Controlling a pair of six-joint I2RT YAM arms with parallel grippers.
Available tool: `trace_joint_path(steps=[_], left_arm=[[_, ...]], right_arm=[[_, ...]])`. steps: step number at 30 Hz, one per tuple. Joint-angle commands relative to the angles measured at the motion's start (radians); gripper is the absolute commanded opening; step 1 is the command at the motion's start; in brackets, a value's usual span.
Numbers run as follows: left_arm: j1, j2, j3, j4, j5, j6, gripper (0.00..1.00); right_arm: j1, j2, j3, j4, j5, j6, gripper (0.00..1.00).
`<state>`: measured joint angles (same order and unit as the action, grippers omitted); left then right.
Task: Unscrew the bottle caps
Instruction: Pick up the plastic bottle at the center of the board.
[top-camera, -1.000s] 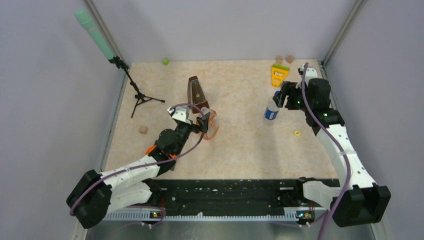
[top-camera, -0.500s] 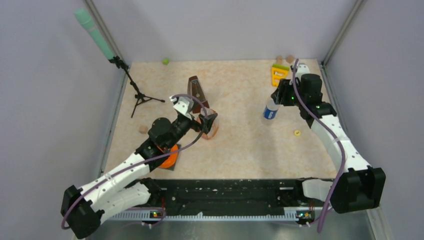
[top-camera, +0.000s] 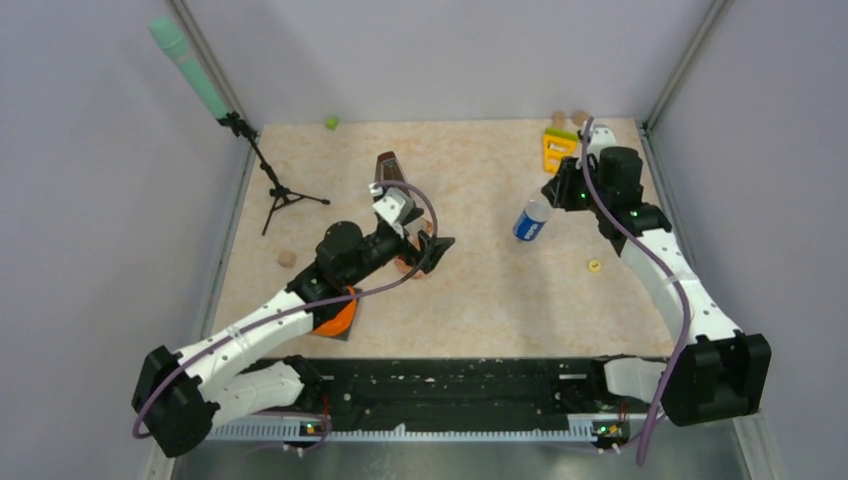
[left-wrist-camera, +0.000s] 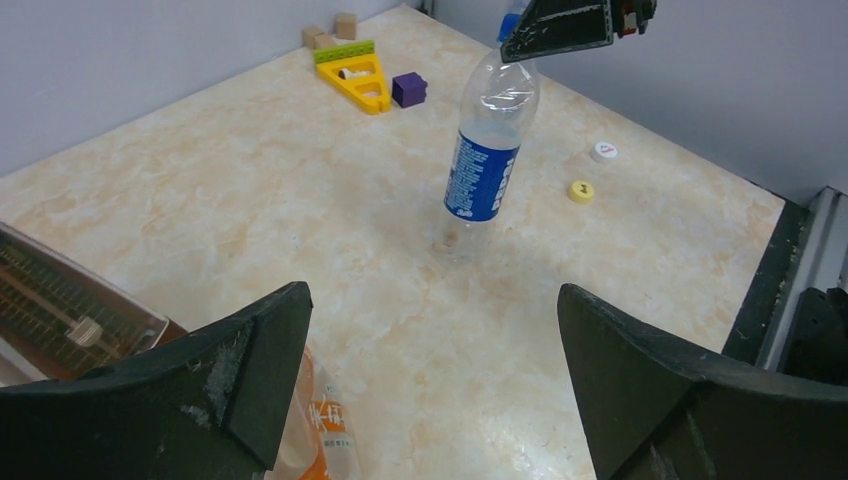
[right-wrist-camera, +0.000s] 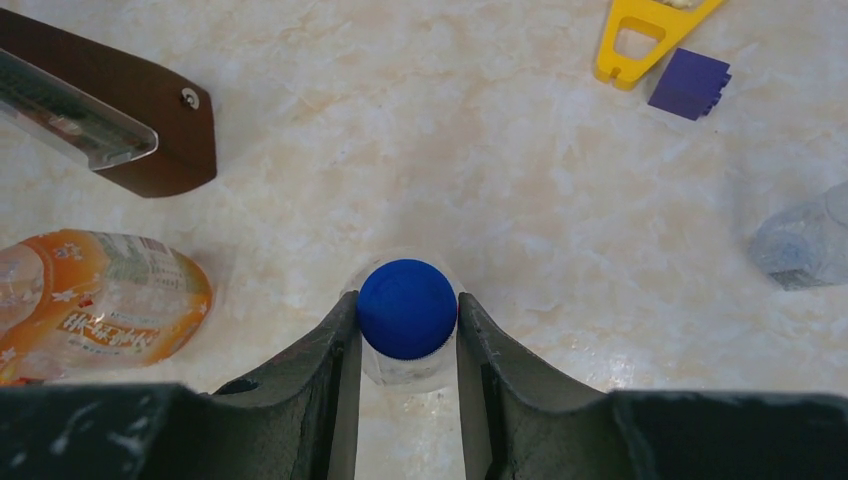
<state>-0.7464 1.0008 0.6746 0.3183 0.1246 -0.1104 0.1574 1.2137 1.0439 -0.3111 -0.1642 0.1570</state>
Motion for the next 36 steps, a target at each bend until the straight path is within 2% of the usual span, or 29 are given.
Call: trace_joint_path(steps=[1,5,11,16,19,22,25,28,32,35,36], left_arm=[[-0.003,0.061,0.100,0.035,0.110,-0.004,0.98],[0.000,0.148,0.196,0.017,0.257,-0.023,0.98],[0.024,0.285,0.314,-0.013,0.482,-0.038,0.98],[0.038,0.329,0.363,-0.030,0.561,-0.049,0.98],[0.053,0.342,0.379,-0.060,0.604,-0.026,0.98],[0.058,0.369,0.400,-0.057,0.704,-0.043,0.98],[0.056,0.405,0.400,0.010,0.801,-0.092,0.98],[0.056,0.428,0.404,0.029,0.822,-0.107,0.98],[0.057,0.424,0.400,0.036,0.833,-0.113,0.84],[0.057,0.439,0.415,0.045,0.857,-0.130,0.62],[0.055,0.447,0.424,0.041,0.862,-0.137,0.51]], right_arm=[[0.016,-0.055,0.058,0.004,-0.075,-0.005,0.03],[0.017,-0.132,0.068,-0.032,-0.239,0.012,0.00],[0.017,-0.257,0.040,0.003,-0.519,0.090,0.00],[0.015,-0.291,0.023,0.099,-0.714,0.197,0.00],[0.017,-0.282,0.020,0.133,-0.775,0.240,0.00],[0.015,-0.284,-0.011,0.250,-0.836,0.332,0.00],[0.017,-0.280,-0.037,0.346,-0.851,0.382,0.00],[0.017,-0.271,-0.067,0.421,-0.865,0.435,0.00],[0.017,-0.266,-0.077,0.413,-0.867,0.421,0.00],[0.017,-0.257,-0.100,0.461,-0.881,0.451,0.00],[0.017,-0.255,-0.110,0.483,-0.885,0.463,0.00]])
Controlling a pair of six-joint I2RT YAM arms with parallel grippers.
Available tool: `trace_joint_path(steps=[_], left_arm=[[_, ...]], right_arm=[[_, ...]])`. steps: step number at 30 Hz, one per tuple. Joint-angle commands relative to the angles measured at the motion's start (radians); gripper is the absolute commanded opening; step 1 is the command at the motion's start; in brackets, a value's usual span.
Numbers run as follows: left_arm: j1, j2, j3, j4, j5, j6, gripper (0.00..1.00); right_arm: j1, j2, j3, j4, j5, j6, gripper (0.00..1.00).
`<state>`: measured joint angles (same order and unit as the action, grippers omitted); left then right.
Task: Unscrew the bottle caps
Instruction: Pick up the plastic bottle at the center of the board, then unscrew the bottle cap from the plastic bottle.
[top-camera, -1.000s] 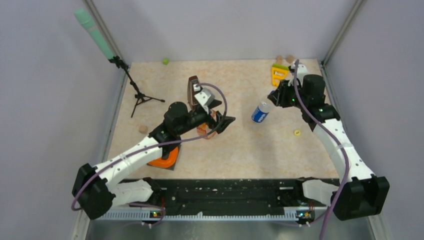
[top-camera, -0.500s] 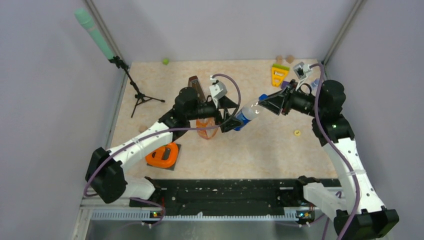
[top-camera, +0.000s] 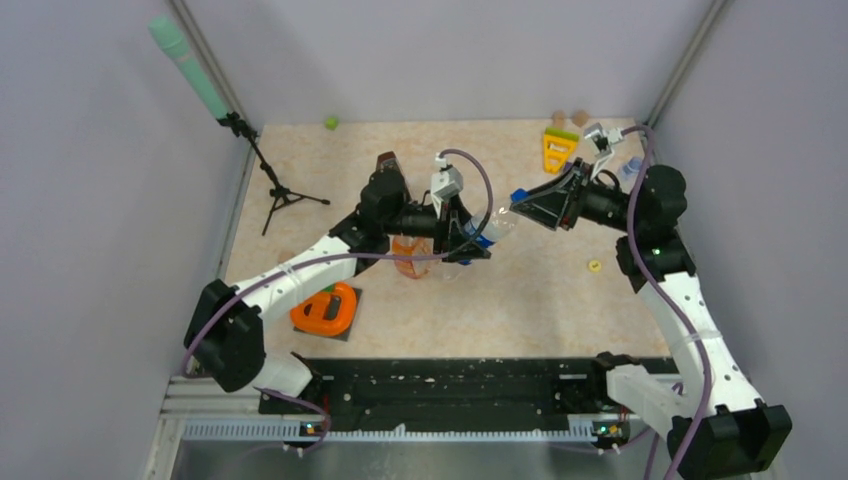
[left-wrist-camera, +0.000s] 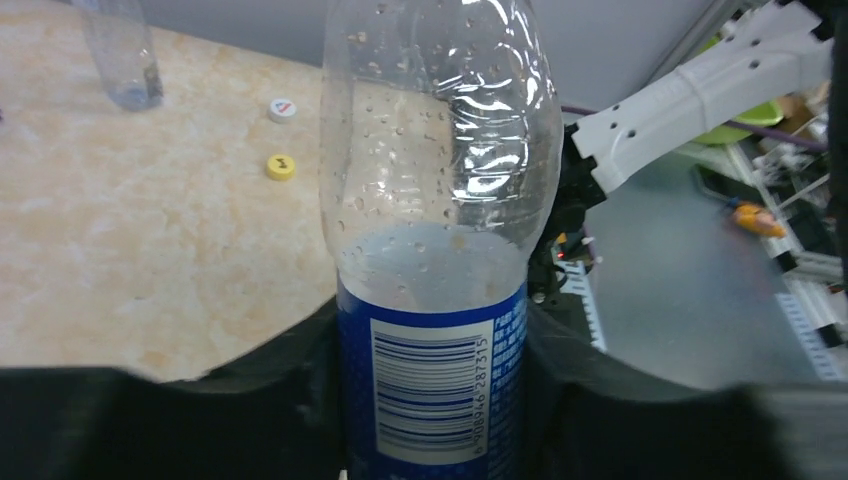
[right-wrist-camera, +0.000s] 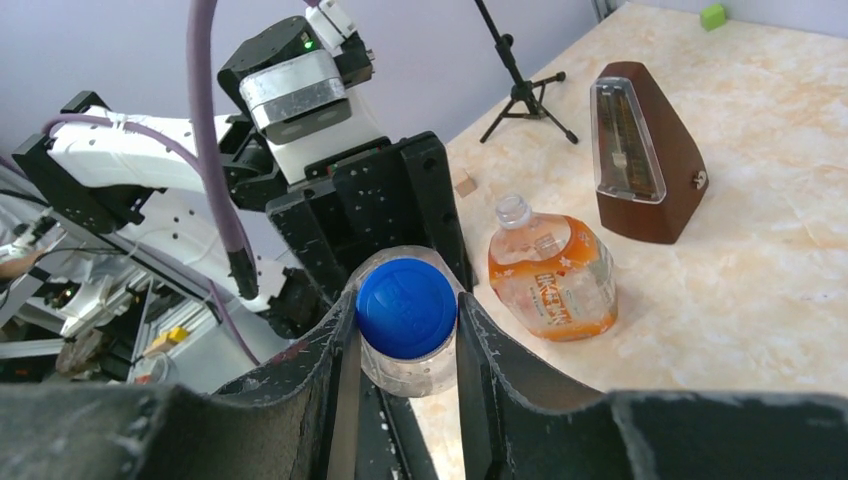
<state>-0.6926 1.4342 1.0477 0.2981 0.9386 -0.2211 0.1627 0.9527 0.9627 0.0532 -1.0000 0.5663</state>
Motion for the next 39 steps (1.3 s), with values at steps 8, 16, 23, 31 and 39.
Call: trace_joint_path(steps=[8,16,23,31,39], left_arm=[[-0.006,0.004,0.075,-0.120,-0.170,0.051,0.16],[-0.149,-0.072,0.067,-0.272,-0.694,0.156,0.07],[-0.272,-0.100,0.021,-0.182,-0.978,0.159,0.02],[-0.336,-0.108,0.017,-0.183,-1.117,0.206,0.00],[-0.373,-0.116,0.000,-0.180,-1.169,0.253,0.00]], right_arm=[[0.011,-0.022,-0.046,0.023,0.132,0.031,0.42],[0.027,-0.060,-0.152,0.242,0.400,0.250,0.61],[0.113,-0.072,-0.187,0.217,0.585,0.284,0.62],[0.157,-0.087,-0.226,0.270,0.680,0.308,0.57],[0.157,-0.058,-0.246,0.345,0.673,0.362,0.56]])
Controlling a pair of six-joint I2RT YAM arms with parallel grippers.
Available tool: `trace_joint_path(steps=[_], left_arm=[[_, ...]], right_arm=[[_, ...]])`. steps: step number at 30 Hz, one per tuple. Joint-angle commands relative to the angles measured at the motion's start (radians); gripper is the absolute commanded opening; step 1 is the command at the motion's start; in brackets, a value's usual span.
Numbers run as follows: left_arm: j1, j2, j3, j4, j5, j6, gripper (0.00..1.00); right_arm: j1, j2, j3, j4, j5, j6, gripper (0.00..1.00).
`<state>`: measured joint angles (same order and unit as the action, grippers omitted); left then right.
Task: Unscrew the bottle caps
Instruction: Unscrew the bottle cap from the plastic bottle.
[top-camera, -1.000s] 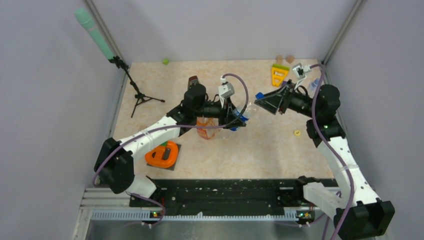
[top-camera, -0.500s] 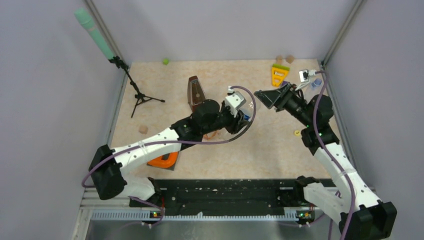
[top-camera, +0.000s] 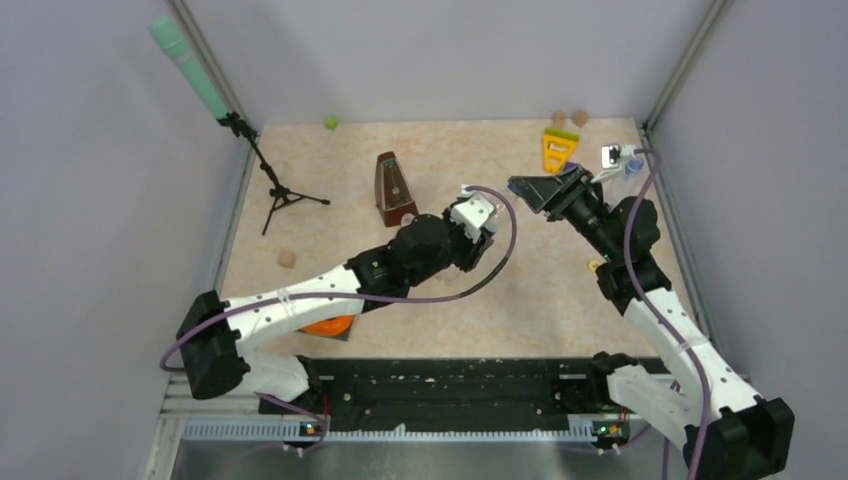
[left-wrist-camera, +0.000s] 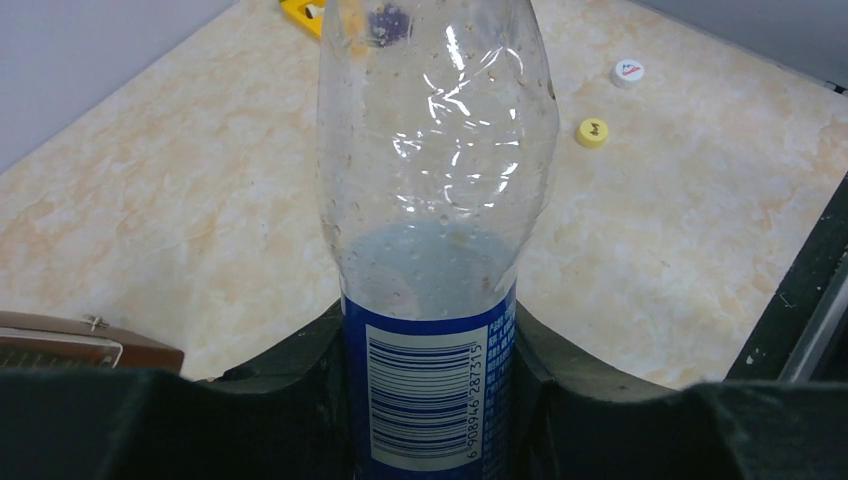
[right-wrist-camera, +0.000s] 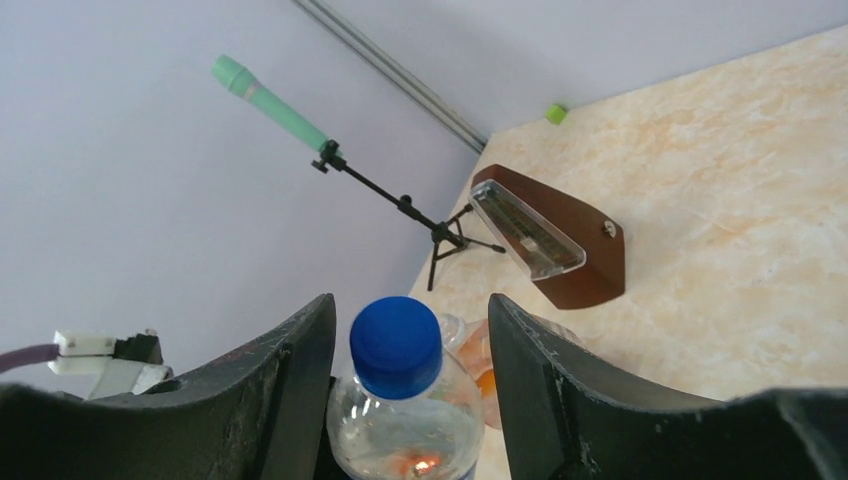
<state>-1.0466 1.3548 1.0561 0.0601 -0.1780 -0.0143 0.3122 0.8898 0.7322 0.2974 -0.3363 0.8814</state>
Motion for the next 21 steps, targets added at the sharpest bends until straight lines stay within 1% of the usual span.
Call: trace_joint_path(steps=[1,5,8,10,12,15,17,19,20,21], left_arm=[[-0.023,-0.034,-0.007,0.058,-0.052,0.053,0.00],[-0.034,-0.032,-0.007,0.065,-0.060,0.058,0.00],[-0.033,-0.028,-0.003,0.071,-0.064,0.054,0.00],[-0.033,-0.027,-0.001,0.073,-0.059,0.054,0.00],[-0.034,-0.025,0.001,0.072,-0.052,0.054,0.00],[-0.034,-0.026,-0.001,0.067,-0.024,0.054,0.00],[-0.031,-0.038,-0.013,0.076,-0.001,0.047,0.00],[-0.001,-0.068,-0.026,0.078,0.104,0.039,0.00],[0.028,-0.083,-0.031,0.078,0.198,0.021,0.00],[0.074,-0.095,-0.041,0.092,0.345,-0.025,0.00]], right_arm=[[0.007,0.010,-0.019,0.115,0.004,0.055,0.55],[0.008,0.030,-0.008,0.112,0.000,0.058,0.51],[0.009,0.040,-0.004,0.112,-0.009,0.063,0.44],[0.010,0.044,-0.005,0.121,-0.013,0.066,0.28],[0.009,0.042,-0.011,0.130,-0.012,0.067,0.22],[0.010,0.046,-0.021,0.163,-0.041,0.067,0.01],[0.009,0.052,-0.033,0.202,-0.079,0.067,0.00],[0.009,0.049,-0.046,0.236,-0.106,0.065,0.00],[0.010,0.049,-0.051,0.254,-0.125,0.060,0.00],[0.009,0.049,-0.053,0.274,-0.147,0.055,0.00]])
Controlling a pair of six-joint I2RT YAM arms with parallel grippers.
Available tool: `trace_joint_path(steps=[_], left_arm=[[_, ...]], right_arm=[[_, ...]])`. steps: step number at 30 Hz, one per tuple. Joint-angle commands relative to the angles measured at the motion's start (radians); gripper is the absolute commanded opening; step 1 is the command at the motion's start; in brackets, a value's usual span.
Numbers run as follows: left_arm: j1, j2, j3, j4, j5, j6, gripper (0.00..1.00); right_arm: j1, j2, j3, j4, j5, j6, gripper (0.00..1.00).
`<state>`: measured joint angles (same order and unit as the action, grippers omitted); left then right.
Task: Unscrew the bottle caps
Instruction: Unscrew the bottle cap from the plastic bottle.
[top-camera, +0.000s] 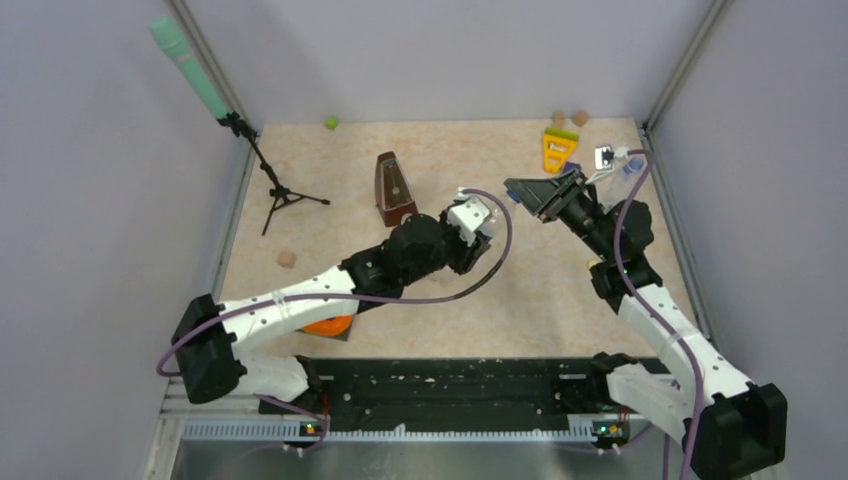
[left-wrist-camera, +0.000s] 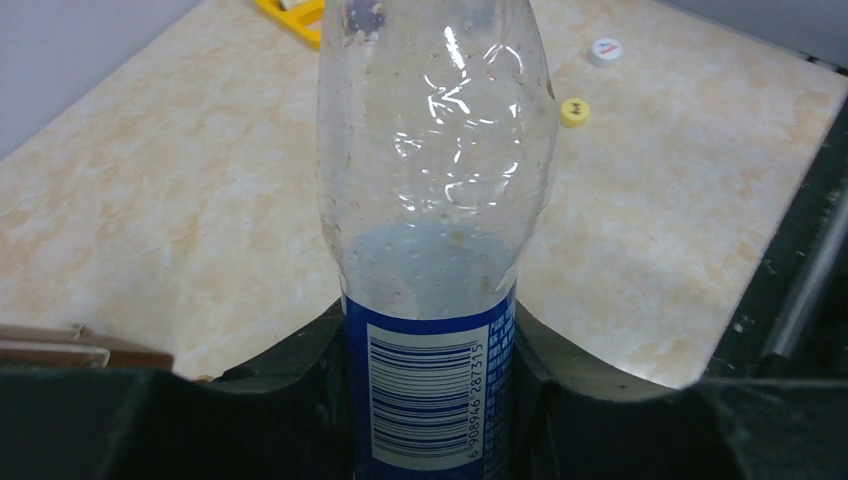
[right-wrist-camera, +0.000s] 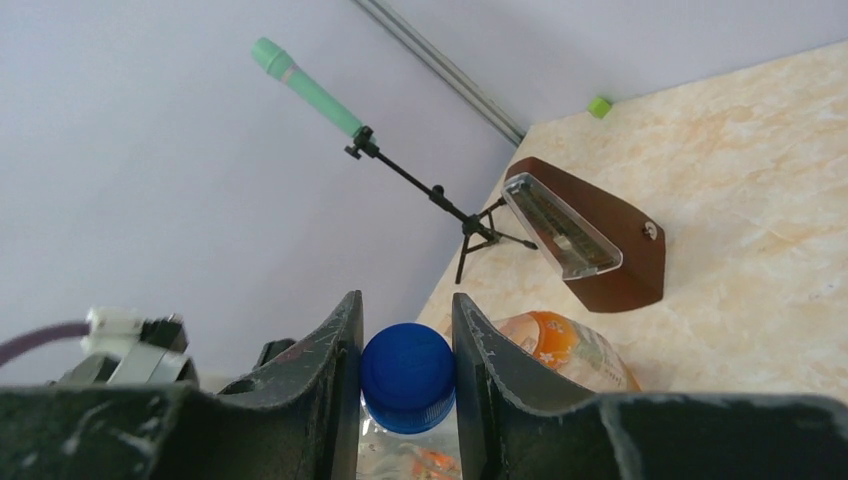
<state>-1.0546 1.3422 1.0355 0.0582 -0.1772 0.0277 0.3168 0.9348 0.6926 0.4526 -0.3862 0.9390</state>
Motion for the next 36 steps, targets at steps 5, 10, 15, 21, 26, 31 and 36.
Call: trace_joint_path(steps=[5,10,15,21,26,31,36], left_arm=[[0.276,-0.099,-0.036,0.178,0.861,-0.188,0.00],[0.364,0.002,-0.008,0.436,1.258,-0.424,0.00],[0.369,0.150,-0.014,1.099,1.419,-0.977,0.00],[0.369,0.315,0.057,1.560,1.489,-1.393,0.00],[0.380,0.290,0.041,1.495,1.494,-1.324,0.00],[0.369,0.072,-0.020,0.481,1.246,-0.501,0.00],[0.315,-0.031,0.002,0.101,0.909,-0.146,0.00]], right_arm=[[0.004,-0.006,-0.030,0.237,-0.215,-0.008,0.00],[0.004,-0.010,-0.066,0.455,-0.325,0.030,0.00],[0.005,-0.017,-0.084,0.566,-0.401,0.031,0.00],[0.003,0.008,-0.069,0.680,-0.519,0.047,0.00],[0.002,0.002,-0.046,0.555,-0.485,-0.009,0.38],[0.002,-0.082,-0.022,0.218,-0.252,-0.126,0.66],[0.003,-0.100,-0.054,0.273,-0.197,-0.061,0.68]])
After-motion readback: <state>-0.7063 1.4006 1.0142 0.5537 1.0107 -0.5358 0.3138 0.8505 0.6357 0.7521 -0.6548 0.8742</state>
